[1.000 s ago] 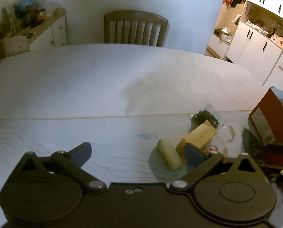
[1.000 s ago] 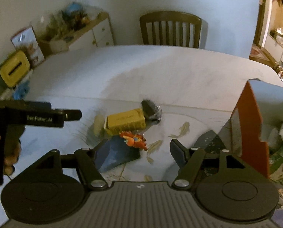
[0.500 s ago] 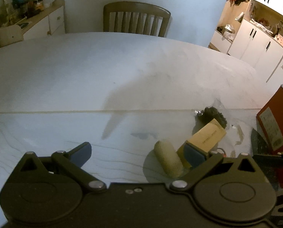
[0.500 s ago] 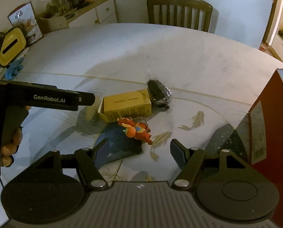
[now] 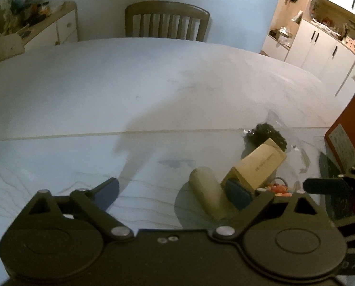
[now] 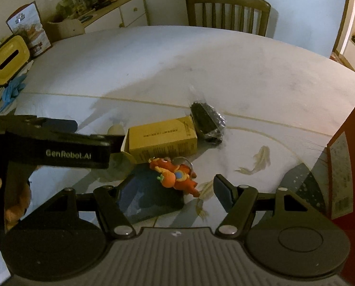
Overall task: Organize objects
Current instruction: 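Grasp the cream foam cylinder with the left gripper while the right grasps the orange toy figure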
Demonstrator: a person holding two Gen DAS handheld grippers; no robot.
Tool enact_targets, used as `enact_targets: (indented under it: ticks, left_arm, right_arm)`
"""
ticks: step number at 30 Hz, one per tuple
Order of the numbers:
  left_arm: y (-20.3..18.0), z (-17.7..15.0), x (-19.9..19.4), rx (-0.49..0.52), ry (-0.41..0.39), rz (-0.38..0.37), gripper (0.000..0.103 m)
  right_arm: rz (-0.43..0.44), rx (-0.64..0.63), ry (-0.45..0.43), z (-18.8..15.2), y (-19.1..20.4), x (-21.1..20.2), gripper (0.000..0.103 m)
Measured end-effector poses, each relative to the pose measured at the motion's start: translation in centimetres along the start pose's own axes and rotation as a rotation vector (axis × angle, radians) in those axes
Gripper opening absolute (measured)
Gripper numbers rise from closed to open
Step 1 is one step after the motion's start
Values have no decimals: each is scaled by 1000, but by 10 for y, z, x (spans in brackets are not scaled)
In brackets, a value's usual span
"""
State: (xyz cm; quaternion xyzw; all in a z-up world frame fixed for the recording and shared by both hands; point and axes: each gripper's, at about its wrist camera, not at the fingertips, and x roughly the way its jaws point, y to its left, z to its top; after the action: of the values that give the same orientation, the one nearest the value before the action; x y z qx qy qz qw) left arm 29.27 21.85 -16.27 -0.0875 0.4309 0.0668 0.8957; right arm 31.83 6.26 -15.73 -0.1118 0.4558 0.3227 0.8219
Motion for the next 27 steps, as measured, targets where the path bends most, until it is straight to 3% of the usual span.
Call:
enact_targets:
  ticks: [10,18,27]
  left_arm:
    - [-8,-4,-4,7,-8,-26,65]
    - [-14,-2,-10,1,6,-99,27]
    - [-12,-3,-18,-17,27,-119,15]
  right_arm:
    - [8,-14,2,4,3,5,53]
    - [-8,4,17,7,2,9,38]
    - [4,64,34,3,-4,5,30]
